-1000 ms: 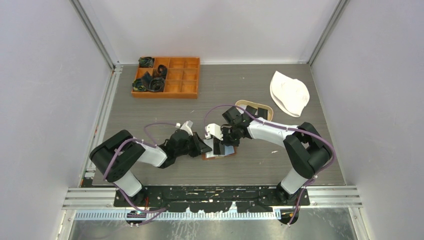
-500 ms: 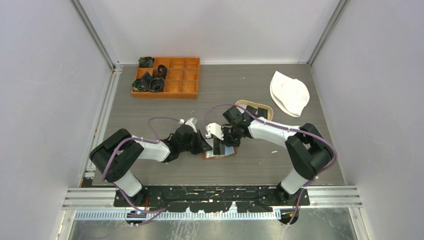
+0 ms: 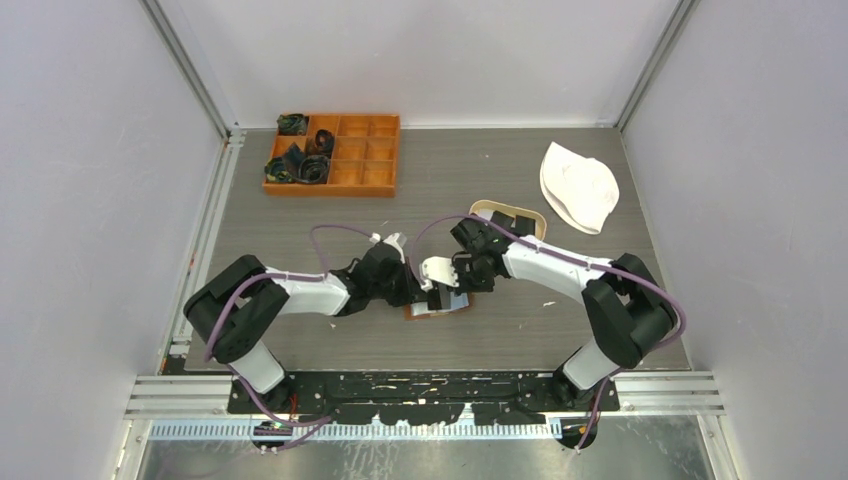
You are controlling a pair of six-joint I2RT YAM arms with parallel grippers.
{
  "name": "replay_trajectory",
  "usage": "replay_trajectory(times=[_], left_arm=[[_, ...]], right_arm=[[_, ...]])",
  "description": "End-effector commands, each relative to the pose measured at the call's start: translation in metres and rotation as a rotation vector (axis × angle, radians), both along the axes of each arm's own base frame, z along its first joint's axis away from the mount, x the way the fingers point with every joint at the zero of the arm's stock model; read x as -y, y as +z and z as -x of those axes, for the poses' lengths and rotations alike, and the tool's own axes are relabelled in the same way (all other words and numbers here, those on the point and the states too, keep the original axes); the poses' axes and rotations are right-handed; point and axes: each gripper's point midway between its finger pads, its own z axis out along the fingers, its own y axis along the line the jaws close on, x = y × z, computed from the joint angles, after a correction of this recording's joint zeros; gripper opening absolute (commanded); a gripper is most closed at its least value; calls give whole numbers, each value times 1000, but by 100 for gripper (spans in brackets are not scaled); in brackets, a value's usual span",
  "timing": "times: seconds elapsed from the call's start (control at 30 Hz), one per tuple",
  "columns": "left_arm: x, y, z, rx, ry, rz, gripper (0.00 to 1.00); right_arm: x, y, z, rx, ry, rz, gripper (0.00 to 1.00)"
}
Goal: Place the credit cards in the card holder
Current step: Insert the credit card into the card holder.
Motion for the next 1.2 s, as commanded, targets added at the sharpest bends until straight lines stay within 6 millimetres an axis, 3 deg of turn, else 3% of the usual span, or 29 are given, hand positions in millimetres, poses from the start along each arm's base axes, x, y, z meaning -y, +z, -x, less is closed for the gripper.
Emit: replay_trajectory(times=[0.0,0.4,0.6,0.8,1.17], left_arm=[[5,-10,7,-15,-44,-53,3],[13,2,6,16,-45,0,3],[-4,9,2,48,-12,-35,5],[-15,-2,3,30,-14,-94,3],[13,-14,-4,-24,-92,-84,2]], right_arm=[[10,-13,5,-21,54,65,11],[0,-23,14,-62,63,62,11],[0,-22,14,-61,59,59,10],[-1,-22,14,-62,57,60,10],[-2,-20,15,-68,56,48,10]])
